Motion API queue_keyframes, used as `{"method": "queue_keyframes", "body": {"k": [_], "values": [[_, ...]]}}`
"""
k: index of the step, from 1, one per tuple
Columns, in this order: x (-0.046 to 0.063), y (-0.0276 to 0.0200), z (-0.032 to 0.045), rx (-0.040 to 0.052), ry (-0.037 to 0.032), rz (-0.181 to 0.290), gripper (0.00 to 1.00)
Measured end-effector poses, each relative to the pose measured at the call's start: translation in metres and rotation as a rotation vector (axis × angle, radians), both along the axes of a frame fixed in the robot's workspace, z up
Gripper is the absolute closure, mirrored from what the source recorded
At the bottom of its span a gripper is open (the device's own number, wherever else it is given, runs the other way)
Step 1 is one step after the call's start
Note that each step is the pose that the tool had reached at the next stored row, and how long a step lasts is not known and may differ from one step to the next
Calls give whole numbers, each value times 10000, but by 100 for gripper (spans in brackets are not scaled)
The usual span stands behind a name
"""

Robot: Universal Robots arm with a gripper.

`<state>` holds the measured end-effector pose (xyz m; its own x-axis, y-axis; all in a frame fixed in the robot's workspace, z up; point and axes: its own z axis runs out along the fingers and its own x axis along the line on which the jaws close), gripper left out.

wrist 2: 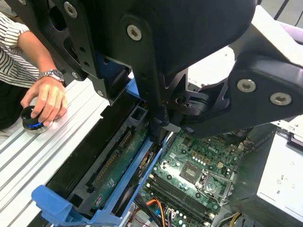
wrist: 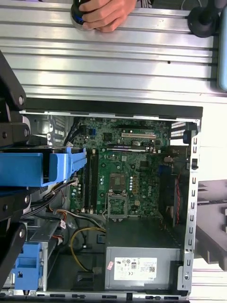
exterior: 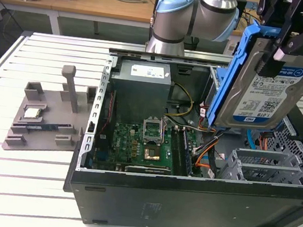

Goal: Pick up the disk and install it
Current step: 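Pick up the disk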

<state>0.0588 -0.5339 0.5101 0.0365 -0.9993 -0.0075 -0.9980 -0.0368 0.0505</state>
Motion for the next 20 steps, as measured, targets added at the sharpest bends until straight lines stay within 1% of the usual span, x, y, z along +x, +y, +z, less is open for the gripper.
{"method": "queue_keyframes", "body": {"k": [20], "values": [[0, -166, -14, -2, -1, -8, 63]]}}
